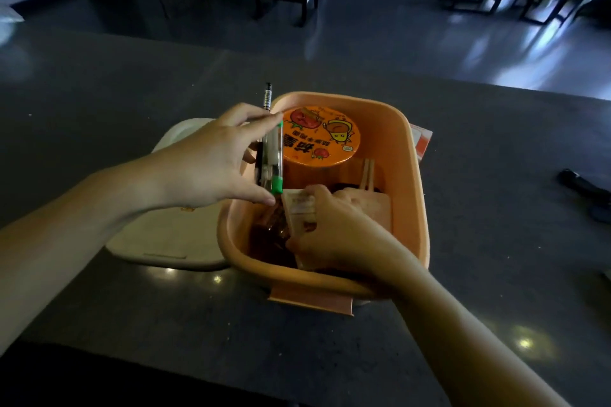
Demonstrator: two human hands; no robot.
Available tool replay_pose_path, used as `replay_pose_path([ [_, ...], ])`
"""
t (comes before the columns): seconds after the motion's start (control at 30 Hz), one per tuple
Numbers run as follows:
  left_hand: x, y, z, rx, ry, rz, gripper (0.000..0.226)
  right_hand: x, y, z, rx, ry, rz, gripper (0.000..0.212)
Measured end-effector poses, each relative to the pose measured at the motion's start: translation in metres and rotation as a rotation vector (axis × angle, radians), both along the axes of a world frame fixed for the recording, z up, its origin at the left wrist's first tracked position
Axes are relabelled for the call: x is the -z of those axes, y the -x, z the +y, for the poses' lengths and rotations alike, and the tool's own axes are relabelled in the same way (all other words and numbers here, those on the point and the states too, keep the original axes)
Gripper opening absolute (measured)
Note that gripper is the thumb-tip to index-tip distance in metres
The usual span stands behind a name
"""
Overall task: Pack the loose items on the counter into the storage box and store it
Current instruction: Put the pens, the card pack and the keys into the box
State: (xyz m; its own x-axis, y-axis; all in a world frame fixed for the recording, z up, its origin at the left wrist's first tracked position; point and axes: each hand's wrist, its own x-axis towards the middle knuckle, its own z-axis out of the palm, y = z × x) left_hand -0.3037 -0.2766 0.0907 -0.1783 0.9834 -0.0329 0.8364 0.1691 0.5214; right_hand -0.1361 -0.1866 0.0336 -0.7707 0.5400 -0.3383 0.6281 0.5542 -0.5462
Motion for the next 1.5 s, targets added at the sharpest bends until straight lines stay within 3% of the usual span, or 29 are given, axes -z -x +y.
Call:
replay_pose_path([
  [0.33, 0.011, 0.001, 0.003, 0.007, -0.008, 0.024, 0.105, -0.001, 0.006, -0.005, -0.079, -0.055, -0.116, 0.092],
  [0.5, 0.010, -0.001, 0.010, 0.021, -0.030, 0.030, 0.104, -0.011, -0.003, 0.017, 0.040, -0.052, -0.062, 0.089],
  [0.6, 0.012, -0.008, 0.014, 0.039, -0.026, -0.023, 0.104, -0.019, -0.011, 0.038, 0.163, -0.094, -0.021, 0.081],
  [0.7, 0.015, -0.016, 0.020, 0.057, -0.005, -0.048, 0.104, -0.026, -0.016, 0.048, 0.248, -0.119, 0.010, 0.060],
  [0.87, 0.019, -0.020, 0.034, 0.087, 0.000, -0.064, 0.106, -0.023, -0.019, 0.033, 0.276, -0.493, 0.130, 0.041],
  [0.97, 0.019, -0.018, 0.038, 0.097, -0.007, -0.063, 0.107, -0.020, -0.009, 0.037, 0.298, -0.665, 0.014, 0.046],
  [1.1, 0.021, -0.017, 0.041, 0.096, -0.017, -0.040, 0.102, -0.010, -0.002, 0.050, 0.186, -0.553, -0.096, 0.063],
  [1.2, 0.022, -0.016, 0.042, 0.097, -0.011, -0.042, 0.101, -0.004, -0.012, 0.043, 0.162, -0.419, -0.032, 0.044],
  [1.33, 0.024, -0.013, 0.042, 0.097, -0.018, -0.040, 0.102, 0.003, -0.021, 0.036, -0.051, -0.525, -0.109, 0.035],
  [1.5, 0.026, -0.008, 0.043, 0.107, -0.018, -0.038, 0.102, 0.001, -0.021, 0.029, 0.157, -0.428, 0.073, 0.031],
])
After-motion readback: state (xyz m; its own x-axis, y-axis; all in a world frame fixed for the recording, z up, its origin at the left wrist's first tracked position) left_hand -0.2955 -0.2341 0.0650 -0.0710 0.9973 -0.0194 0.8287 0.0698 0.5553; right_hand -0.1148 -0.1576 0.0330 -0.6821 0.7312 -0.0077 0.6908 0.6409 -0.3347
